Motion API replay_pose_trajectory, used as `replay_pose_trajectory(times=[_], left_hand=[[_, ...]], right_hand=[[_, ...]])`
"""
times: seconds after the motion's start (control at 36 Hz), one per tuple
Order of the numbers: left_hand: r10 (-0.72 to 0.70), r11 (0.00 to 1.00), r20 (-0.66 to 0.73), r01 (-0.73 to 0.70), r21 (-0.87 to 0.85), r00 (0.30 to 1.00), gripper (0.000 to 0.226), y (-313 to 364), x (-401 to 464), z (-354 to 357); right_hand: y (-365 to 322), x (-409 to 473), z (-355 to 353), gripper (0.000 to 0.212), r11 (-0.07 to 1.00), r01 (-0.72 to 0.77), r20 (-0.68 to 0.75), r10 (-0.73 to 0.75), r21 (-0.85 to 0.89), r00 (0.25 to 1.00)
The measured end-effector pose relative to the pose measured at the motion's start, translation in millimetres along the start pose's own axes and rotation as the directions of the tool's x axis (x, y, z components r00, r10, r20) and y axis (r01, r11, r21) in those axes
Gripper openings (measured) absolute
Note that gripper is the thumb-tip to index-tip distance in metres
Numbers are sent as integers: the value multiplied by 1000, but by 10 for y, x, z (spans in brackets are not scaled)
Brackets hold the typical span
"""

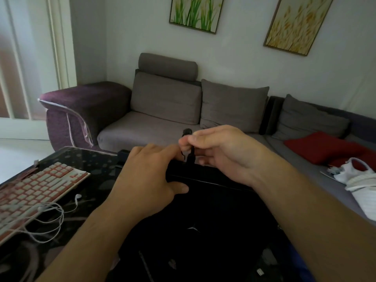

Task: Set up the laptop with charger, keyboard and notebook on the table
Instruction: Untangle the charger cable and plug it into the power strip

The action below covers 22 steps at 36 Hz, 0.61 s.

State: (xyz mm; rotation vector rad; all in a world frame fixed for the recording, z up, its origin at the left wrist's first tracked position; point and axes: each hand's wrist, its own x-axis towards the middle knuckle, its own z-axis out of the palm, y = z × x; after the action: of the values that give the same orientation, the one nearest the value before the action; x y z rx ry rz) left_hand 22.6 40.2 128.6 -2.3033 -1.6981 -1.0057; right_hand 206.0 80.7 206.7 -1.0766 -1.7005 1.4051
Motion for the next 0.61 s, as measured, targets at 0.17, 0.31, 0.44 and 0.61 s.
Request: replay_pose_trajectory(times=[0.17, 0.31, 0.44, 0.61], left_hand=[[-4, 1000, 11, 4, -17, 1000, 46, -84, 141, 100], [-4, 999, 52, 5, -32, 999, 42, -175, 308, 205], [17, 1000, 79, -15, -25, 997, 43, -292, 443, 322], [-9, 1000, 192, 10, -4, 981, 55, -531, 775, 608]], right_hand=[[67, 168, -229, 26, 988, -13, 30, 8, 156, 1000], [98, 293, -751, 33, 904, -20, -123, -36, -427, 992], [634, 338, -1520, 34, 961, -198, -483, 81, -195, 872], [1491, 228, -1867, 57, 931, -174, -414, 303, 320, 859]])
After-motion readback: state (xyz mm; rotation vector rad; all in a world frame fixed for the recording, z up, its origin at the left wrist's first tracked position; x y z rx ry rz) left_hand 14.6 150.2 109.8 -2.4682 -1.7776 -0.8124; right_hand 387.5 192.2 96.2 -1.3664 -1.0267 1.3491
